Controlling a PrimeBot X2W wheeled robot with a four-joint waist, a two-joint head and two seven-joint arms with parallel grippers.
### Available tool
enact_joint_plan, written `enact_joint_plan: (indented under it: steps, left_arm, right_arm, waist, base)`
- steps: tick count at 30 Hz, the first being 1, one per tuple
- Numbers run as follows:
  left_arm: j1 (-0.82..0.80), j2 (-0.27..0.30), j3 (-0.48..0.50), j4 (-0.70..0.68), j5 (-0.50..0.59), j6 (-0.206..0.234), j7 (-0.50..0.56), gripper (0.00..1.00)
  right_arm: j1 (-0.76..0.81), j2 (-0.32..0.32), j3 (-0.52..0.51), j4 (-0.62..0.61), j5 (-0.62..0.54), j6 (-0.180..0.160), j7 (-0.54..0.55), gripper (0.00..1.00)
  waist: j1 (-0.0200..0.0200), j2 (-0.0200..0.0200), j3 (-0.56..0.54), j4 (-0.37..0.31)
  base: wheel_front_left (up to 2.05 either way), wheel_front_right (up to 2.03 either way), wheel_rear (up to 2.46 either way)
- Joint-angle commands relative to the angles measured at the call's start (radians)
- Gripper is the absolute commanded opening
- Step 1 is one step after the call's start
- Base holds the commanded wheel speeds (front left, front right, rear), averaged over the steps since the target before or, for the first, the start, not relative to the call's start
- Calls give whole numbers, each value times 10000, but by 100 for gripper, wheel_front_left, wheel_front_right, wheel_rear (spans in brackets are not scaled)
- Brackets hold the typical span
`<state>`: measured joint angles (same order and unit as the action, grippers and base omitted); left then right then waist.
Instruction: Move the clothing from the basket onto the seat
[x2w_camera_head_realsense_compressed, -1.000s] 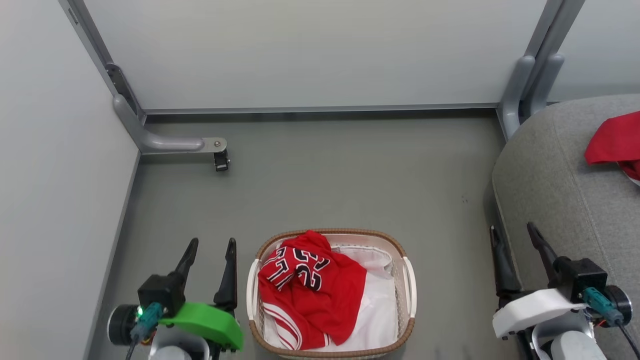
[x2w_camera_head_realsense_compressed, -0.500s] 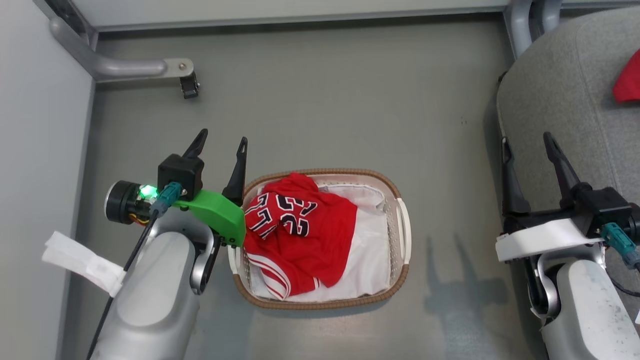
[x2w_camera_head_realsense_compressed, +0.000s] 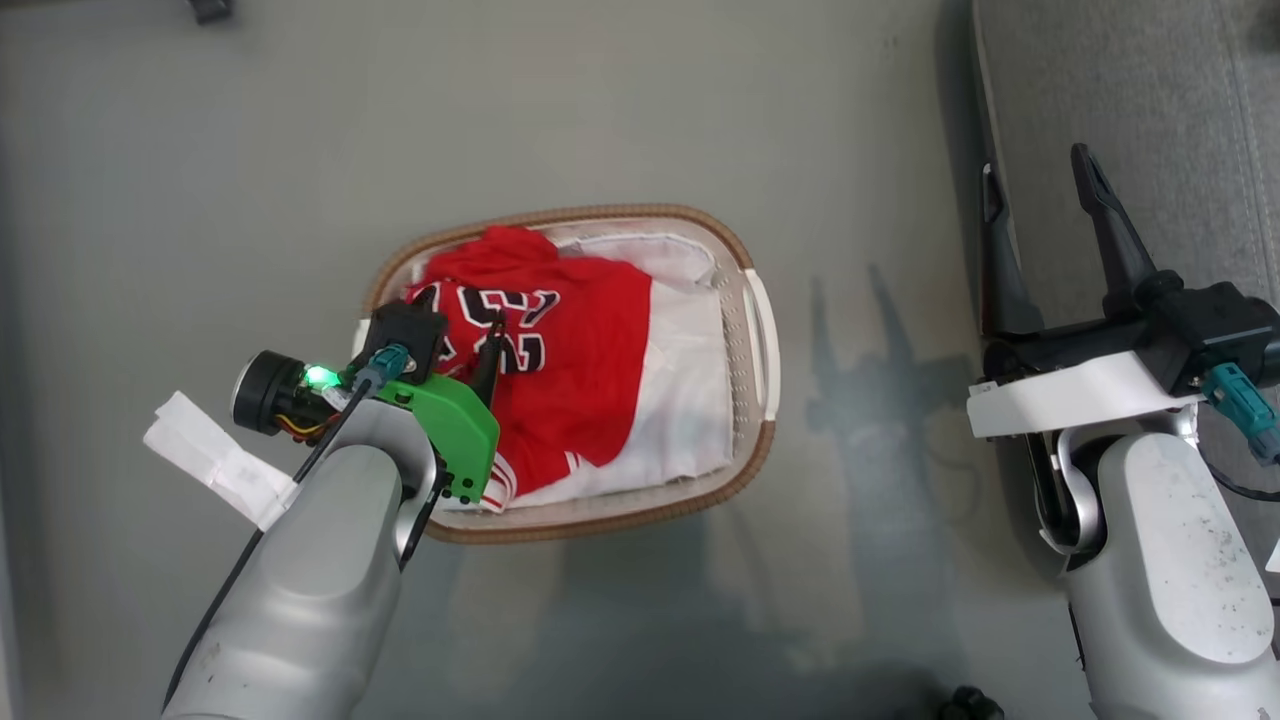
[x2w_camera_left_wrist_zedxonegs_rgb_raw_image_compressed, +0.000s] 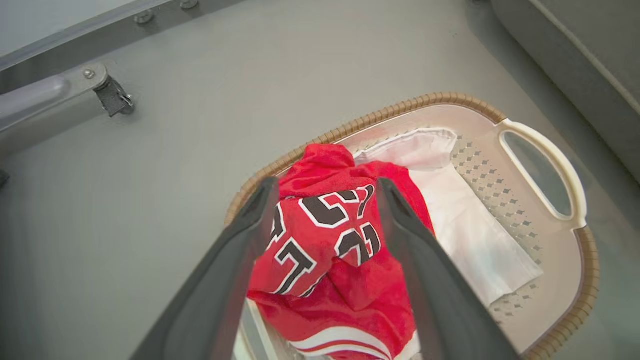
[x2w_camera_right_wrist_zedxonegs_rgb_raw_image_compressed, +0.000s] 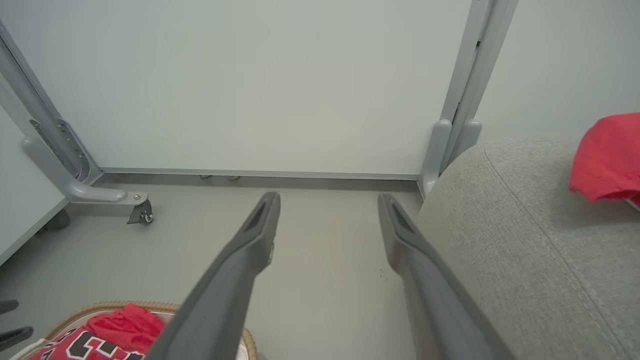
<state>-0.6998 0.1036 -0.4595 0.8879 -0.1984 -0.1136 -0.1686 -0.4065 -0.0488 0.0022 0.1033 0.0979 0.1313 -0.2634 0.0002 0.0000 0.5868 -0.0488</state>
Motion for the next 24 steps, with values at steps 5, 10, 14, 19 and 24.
enact_joint_plan:
  steps: [5,10,14,19,24]
  left_arm:
    - [-650,172,-165,1013,122,-25,-50,100]
    - [-1136,449,-323,1869,310,186,110,100]
    - [-1524,654,-509,2349,603,520,110,100]
    - [-1792,777,-660,2862,704,864,192,100]
    - [-1936,683,-586,3156,484,889,65,18]
  right_arm:
    - [-315,-29,178,-37,255,-10,-20,100]
    - [-399,-28,236,-59,407,-10,-20,100]
    - [-516,-29,265,-82,487,-10,-20,100]
    - [-607,-31,303,-87,537,-10,-20,100]
    - [-702,-29,324,-56,589,-10,-20,100]
  waist:
    - [-2,0,1303,-998]
    - [-2,0,1647,-1210]
    - [-2,0,1855,-1293]
    - [-2,0,2023,-1343]
    - [-2,0,2092,-1331]
  base:
    - [0,0,0]
    - [0,0,0]
    - [0,0,0]
    - [0,0,0]
    - [0,0,0]
